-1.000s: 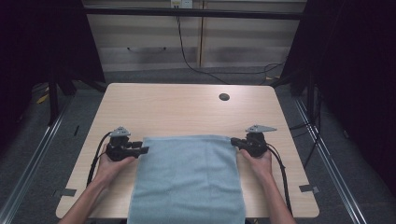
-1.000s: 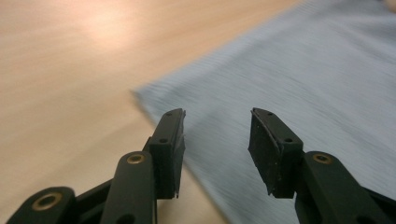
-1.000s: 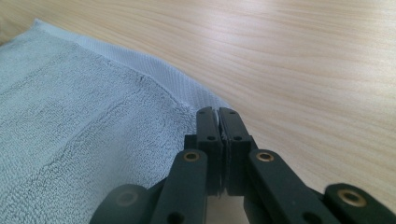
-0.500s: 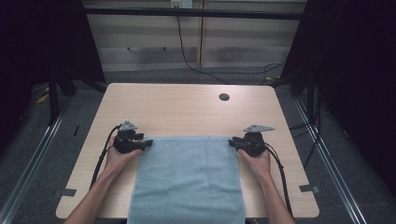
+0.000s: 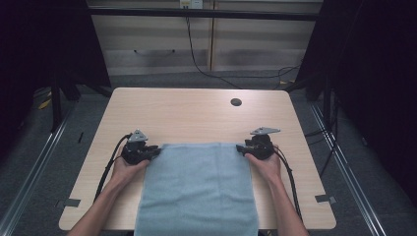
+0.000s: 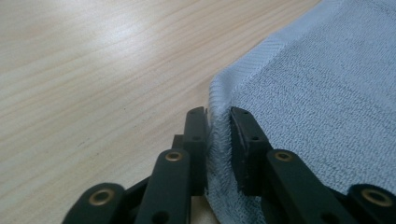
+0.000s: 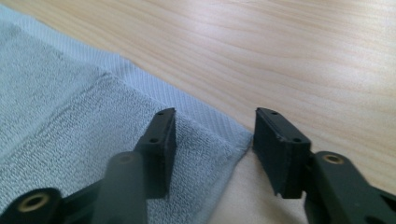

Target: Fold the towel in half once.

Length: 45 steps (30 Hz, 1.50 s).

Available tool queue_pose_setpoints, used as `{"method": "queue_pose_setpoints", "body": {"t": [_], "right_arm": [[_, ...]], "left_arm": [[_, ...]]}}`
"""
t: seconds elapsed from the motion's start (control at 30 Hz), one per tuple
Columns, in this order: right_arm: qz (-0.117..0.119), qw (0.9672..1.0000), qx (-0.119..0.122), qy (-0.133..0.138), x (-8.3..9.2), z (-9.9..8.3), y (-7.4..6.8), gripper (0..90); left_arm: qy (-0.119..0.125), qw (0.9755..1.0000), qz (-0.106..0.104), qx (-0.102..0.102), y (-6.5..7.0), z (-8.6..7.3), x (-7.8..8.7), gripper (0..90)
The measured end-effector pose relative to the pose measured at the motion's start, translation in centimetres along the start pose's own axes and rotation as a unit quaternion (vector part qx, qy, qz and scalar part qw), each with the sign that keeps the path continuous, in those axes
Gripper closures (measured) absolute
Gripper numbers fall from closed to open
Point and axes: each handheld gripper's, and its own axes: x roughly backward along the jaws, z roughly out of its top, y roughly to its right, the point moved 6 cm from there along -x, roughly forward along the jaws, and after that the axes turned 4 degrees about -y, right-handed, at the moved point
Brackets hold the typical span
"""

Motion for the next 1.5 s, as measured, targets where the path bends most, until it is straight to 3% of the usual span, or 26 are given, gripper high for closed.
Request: {"method": "queue_pose_setpoints", "body": {"t": [0.07,0.13,0.23,0.3,0.37,0.5,0.6,0.73,0.83,1.17,1.37,1.43,1.5], "right_arm": [[0.001,0.9999,0.011,-0.005,0.1,0.0,-0.4,63.5],[0.01,0.9997,0.02,-0.009,0.2,-0.1,-0.8,72.8],[0.022,0.9996,0.012,-0.013,0.4,0.0,-1.1,80.8],[0.035,0.9994,0.004,0.003,0.8,0.4,-0.9,90.0],[0.041,0.9988,-0.01,0.024,1.6,1.0,-0.5,90.0],[0.045,0.9982,-0.013,0.037,2.8,2.5,-0.1,90.0],[0.043,0.9983,-0.011,0.037,2.9,2.6,-0.1,90.0],[0.05,0.9982,-0.023,0.023,1.7,2.2,0.0,72.9],[0.04,0.9989,-0.023,0.008,0.5,2.1,0.2,61.9],[0.03,0.9994,-0.008,-0.012,-1.4,1.6,0.3,47.7],[0.02,0.9983,0.045,-0.033,-0.8,1.1,-0.6,49.2],[0.024,0.9982,0.047,-0.028,-0.5,0.7,-0.7,55.6],[0.034,0.9982,0.045,-0.024,-0.3,0.5,-1.1,70.8]], "left_arm": [[-0.002,1.0,-0.001,0.008,0.1,0.0,0.0,80.2],[0.001,1.0,0.007,0.004,0.2,0.0,0.1,81.4],[0.004,0.9999,-0.002,0.015,0.1,0.1,0.2,82.3],[0.015,0.9992,-0.01,0.035,-0.3,0.2,0.5,82.5],[0.02,0.9988,-0.012,0.043,-0.8,0.5,0.9,82.7],[0.034,0.9981,-0.021,0.047,-1.2,1.6,1.9,82.9],[0.022,0.9988,-0.012,0.042,-1.1,1.5,1.7,82.8],[0.016,0.9985,-0.011,0.052,-1.3,1.0,1.0,82.7],[0.014,0.9983,-0.012,0.055,-1.3,0.9,0.6,82.6],[0.018,0.9976,-0.018,0.064,-1.3,0.9,0.5,82.6],[0.021,0.9973,-0.019,0.068,-1.4,0.7,0.7,82.6],[0.02,0.9973,-0.02,0.068,-1.3,0.6,0.6,82.6],[0.023,0.997,-0.022,0.07,-1.2,0.6,0.6,82.6]]}}
